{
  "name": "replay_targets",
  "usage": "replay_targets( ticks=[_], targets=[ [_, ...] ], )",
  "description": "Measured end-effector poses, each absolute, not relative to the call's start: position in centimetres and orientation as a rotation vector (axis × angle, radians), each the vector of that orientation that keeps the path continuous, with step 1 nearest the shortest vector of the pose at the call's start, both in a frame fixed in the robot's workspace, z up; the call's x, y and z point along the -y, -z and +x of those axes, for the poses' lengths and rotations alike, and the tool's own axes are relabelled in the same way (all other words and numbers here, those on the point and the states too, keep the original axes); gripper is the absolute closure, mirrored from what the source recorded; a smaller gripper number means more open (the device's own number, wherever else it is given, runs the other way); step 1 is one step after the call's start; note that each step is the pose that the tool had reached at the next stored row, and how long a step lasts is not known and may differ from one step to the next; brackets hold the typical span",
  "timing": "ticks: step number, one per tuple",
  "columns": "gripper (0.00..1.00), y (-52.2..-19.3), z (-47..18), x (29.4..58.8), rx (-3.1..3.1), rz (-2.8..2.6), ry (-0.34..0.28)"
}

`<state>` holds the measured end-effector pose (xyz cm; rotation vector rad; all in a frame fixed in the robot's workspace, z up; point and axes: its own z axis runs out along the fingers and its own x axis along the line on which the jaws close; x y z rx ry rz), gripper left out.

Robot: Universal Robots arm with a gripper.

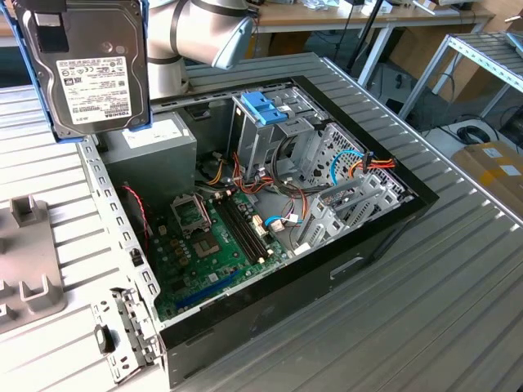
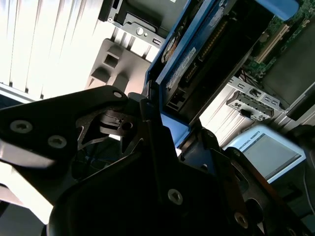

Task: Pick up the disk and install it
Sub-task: 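Pick up the disk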

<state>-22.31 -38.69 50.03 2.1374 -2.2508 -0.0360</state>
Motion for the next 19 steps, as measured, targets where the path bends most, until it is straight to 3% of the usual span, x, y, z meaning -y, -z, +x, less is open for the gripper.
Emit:
replay_targets(
  ticks=[19],
  targets=[
    [0.63,-49.9,-21.31,38.69,2.251,2.137,0.035]
  ],
)
